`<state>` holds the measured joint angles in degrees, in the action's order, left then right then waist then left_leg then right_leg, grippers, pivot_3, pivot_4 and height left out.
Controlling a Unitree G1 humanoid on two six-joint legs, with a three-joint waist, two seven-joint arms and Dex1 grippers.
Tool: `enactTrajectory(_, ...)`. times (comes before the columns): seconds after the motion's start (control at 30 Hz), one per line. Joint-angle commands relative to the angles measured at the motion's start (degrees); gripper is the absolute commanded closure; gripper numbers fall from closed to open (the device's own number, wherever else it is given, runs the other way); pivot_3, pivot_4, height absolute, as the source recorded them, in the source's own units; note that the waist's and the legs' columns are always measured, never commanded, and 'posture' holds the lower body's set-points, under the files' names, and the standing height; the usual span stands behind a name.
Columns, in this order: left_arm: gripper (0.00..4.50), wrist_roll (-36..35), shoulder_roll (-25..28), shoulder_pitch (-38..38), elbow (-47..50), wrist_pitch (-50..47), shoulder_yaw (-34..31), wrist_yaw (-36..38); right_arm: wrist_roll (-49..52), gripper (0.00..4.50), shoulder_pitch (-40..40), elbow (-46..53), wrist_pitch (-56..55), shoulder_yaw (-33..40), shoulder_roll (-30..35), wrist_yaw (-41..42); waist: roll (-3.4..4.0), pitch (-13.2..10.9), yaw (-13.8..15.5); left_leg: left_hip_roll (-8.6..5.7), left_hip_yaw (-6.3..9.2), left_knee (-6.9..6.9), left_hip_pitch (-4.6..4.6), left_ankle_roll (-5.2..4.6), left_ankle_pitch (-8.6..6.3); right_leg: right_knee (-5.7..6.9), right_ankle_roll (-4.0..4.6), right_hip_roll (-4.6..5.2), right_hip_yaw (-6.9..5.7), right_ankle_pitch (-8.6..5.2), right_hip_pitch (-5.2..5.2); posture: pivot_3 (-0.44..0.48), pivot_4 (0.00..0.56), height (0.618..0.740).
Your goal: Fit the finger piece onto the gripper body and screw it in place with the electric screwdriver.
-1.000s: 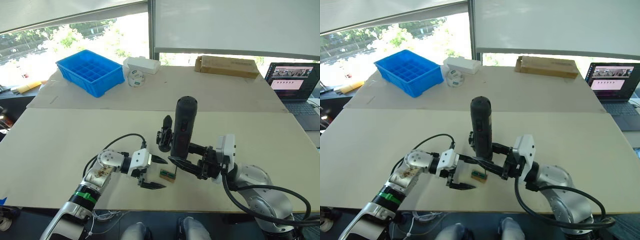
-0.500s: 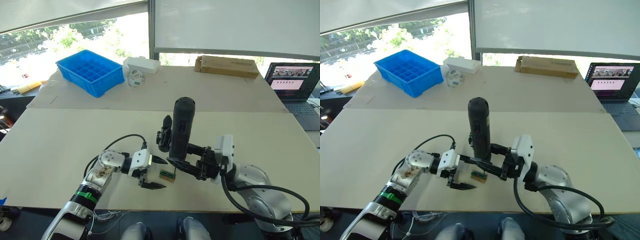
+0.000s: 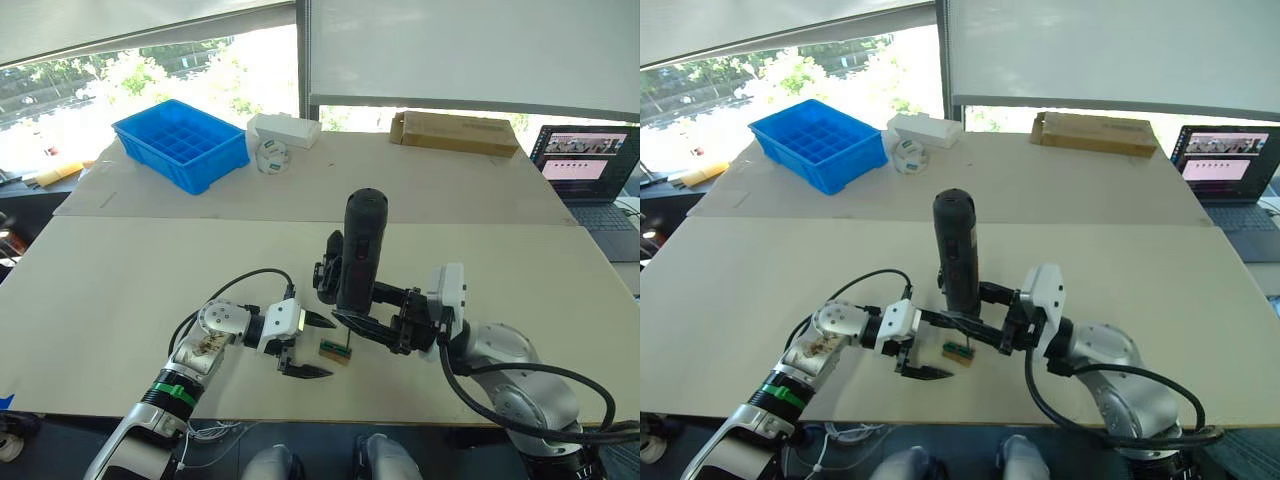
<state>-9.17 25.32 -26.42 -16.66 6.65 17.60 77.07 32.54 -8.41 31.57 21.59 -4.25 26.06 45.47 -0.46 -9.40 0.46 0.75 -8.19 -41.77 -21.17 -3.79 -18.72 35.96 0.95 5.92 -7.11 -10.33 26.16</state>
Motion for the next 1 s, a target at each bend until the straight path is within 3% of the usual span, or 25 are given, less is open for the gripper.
enactTrajectory(0.03, 0.00, -0.4, -0.2, -0.9, 0.4, 1.1, -0.5, -0.2, 0.8, 2.58, -0.9, 2.6, -1.1, 0.8, 0.3, 0.1, 0.00, 0.0, 0.0, 0.00, 0.00, 0.00, 0.00, 0.00, 0.00, 0.00, 0.00, 0.00, 0.00, 0.00, 0.00, 0.000, 0.150, 0.738)
enactTrajectory(1.0, 0.00, -0.4, -0.2, -2.6, -0.7, 0.7, -0.7, -0.5, 2.5, 2.58, -0.3, 2.6, -1.3, 0.6, 1.4, 0.3, -0.01, 0.0, 0.0, 0.00, 0.00, 0.00, 0.00, 0.00, 0.00, 0.00, 0.00, 0.01, 0.00, 0.00, 0.00, 0.000, 0.150, 0.738)
